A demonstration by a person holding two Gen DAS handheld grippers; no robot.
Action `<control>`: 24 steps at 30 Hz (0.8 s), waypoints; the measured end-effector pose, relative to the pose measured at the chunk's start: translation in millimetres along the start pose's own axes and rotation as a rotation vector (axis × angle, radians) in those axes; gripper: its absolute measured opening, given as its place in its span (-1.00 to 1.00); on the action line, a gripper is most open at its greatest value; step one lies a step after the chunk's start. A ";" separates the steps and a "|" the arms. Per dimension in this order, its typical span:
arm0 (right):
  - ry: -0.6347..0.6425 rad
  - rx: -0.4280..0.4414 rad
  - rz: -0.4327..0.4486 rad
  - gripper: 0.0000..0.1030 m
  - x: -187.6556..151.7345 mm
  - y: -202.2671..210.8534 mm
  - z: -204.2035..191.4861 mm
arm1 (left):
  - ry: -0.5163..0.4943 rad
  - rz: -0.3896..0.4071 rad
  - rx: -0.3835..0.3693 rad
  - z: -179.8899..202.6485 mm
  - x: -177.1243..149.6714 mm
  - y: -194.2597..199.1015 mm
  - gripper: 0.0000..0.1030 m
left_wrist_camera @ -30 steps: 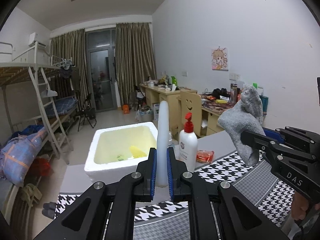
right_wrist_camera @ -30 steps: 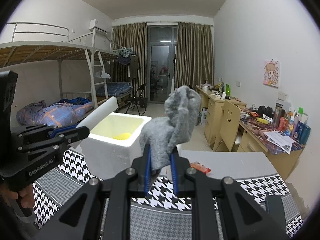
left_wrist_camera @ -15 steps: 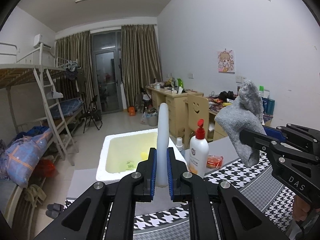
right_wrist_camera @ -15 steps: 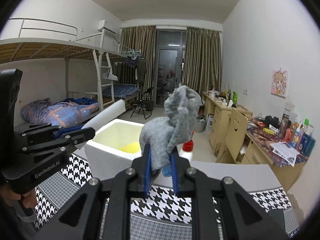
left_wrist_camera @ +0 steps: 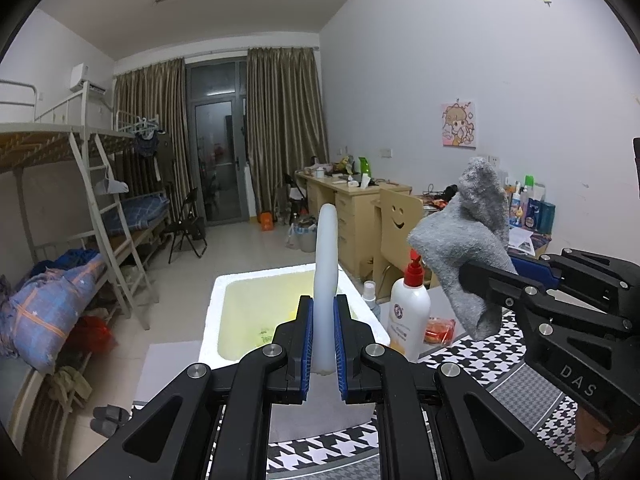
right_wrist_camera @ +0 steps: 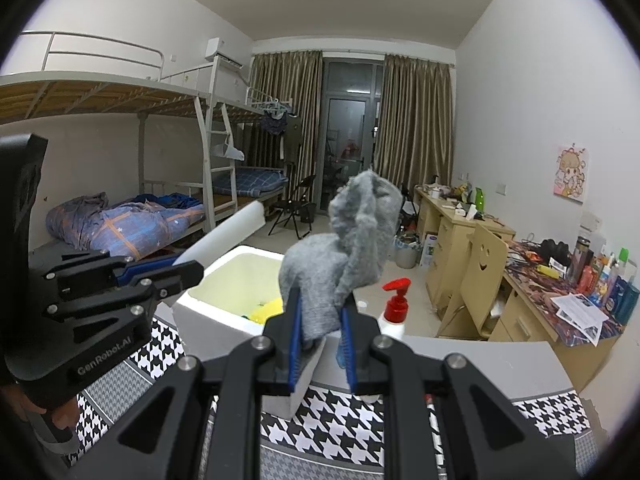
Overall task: Organize soft objects
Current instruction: 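Lift and carry the sponge stick and sock with both tools over the foam box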
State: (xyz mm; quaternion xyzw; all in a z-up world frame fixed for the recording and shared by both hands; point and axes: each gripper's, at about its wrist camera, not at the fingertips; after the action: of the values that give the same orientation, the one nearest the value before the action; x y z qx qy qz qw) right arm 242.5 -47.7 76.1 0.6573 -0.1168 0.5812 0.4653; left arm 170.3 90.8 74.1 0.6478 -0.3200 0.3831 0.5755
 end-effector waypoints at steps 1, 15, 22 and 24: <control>0.003 0.000 0.001 -0.58 1.7 -0.6 -1.0 | 0.001 0.001 0.001 -1.0 0.6 -0.4 -0.79; 0.000 0.013 -0.026 -0.58 10.9 -23.9 -5.4 | 0.063 -0.041 0.028 -10.4 6.6 -24.7 -0.79; -0.022 0.019 -0.039 -0.58 18.4 -33.4 -4.2 | 0.077 -0.064 0.036 -13.6 9.6 -38.3 -0.79; -0.019 0.008 -0.040 -0.58 19.6 -35.5 -5.9 | 0.082 -0.068 0.047 -14.1 11.4 -41.9 -0.79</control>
State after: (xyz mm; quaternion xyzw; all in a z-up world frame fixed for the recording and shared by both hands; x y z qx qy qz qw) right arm 269.1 -16.6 75.6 0.6668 -0.1057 0.5661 0.4730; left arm 210.0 110.7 63.5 0.6556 -0.2646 0.3969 0.5853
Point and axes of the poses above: each gripper's, at about its wrist camera, not at the fingertips, and y roughly against the way its jaws point, z to its right, x to its top, and after that the axes turned 10 degrees about -z, right-handed
